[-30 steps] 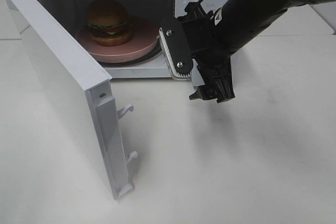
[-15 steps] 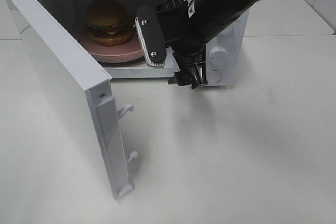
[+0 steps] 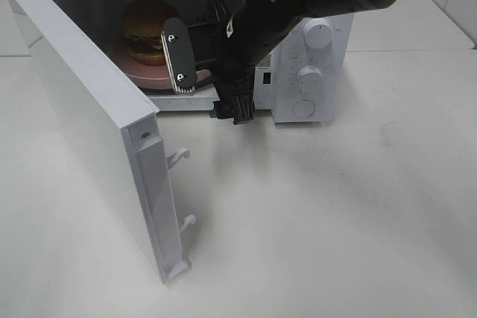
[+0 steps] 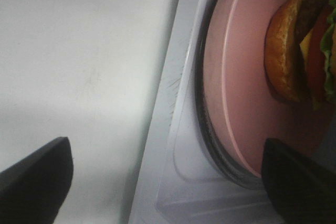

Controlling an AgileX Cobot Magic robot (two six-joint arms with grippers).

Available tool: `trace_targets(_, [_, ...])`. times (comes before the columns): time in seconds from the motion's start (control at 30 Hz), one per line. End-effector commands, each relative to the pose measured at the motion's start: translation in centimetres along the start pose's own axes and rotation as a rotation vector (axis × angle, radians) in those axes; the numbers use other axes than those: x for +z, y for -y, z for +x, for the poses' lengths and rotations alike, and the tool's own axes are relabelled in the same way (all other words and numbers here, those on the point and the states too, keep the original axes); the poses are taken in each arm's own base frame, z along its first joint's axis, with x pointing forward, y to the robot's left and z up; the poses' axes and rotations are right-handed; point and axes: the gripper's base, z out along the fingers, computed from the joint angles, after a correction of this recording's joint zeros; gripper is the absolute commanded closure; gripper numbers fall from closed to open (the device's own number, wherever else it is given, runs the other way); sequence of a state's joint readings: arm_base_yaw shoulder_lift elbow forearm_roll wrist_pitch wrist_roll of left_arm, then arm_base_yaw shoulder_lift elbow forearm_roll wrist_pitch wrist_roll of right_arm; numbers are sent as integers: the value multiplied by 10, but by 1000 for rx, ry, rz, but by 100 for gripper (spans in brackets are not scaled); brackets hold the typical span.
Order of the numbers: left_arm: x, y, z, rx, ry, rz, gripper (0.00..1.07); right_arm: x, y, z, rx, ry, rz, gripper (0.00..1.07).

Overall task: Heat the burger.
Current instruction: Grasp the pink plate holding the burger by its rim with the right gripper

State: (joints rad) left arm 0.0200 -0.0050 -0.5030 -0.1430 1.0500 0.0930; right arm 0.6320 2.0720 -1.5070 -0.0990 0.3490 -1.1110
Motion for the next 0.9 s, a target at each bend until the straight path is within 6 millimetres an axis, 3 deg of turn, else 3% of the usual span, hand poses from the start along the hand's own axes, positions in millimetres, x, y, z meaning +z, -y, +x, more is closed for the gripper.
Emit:
trace_targets(0.03, [-2, 1, 1, -9, 29, 4, 7, 8, 4, -2, 23, -11, 10, 14])
trace_targets(0.3, [-2, 1, 1, -9, 29, 4, 7, 39, 17, -5, 65, -43, 8, 15])
trace_targets(0.9, [-2, 1, 1, -9, 29, 4, 7, 72, 39, -8, 101, -78, 64, 17])
